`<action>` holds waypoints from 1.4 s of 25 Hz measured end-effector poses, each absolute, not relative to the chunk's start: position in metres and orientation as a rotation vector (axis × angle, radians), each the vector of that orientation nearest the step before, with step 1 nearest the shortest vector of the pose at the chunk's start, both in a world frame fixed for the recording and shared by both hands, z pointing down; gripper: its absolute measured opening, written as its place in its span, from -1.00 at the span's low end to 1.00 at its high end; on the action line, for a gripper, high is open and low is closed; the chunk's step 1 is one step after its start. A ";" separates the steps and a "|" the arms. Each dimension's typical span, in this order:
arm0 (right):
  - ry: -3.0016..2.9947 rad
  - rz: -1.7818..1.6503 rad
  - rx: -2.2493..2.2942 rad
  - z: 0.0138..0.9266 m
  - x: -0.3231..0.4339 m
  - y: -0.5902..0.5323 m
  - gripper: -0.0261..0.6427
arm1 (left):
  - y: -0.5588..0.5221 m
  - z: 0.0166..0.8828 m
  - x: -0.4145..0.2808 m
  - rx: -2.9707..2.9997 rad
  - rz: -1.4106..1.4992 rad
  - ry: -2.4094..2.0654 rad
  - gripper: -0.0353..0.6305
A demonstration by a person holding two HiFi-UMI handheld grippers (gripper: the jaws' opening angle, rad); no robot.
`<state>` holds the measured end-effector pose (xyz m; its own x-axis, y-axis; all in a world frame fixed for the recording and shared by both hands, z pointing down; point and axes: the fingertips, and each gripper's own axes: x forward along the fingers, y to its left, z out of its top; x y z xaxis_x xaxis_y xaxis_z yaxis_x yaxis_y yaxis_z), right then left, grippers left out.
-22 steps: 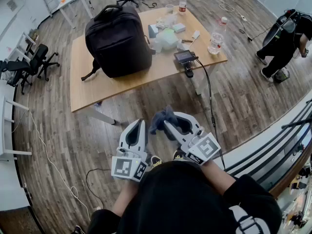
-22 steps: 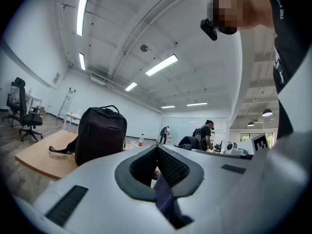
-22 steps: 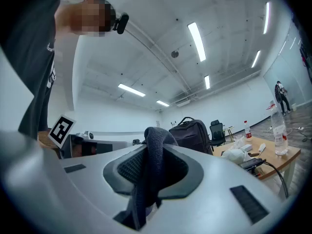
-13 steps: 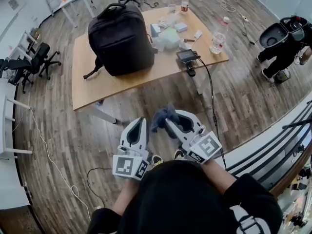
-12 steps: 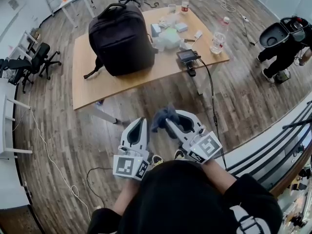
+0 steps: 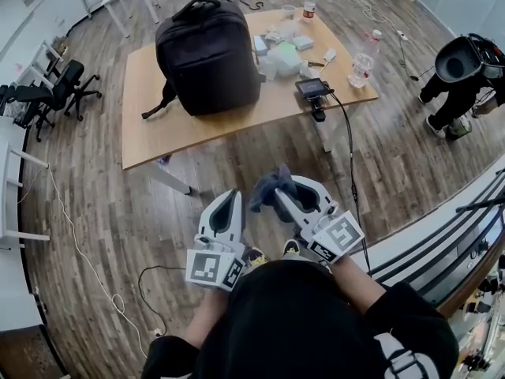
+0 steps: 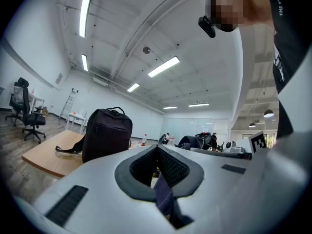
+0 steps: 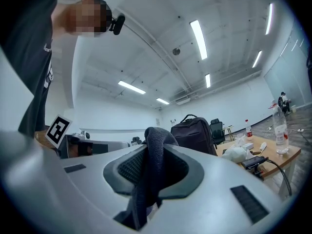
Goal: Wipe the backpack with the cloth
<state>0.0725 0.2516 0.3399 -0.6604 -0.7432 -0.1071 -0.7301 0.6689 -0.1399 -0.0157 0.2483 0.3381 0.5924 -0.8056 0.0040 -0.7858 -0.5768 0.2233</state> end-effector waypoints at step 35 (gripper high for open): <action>2.880 -0.108 -1.155 0.361 0.097 0.125 -0.70 | 0.118 0.375 -0.003 2.530 0.044 -1.470 -0.84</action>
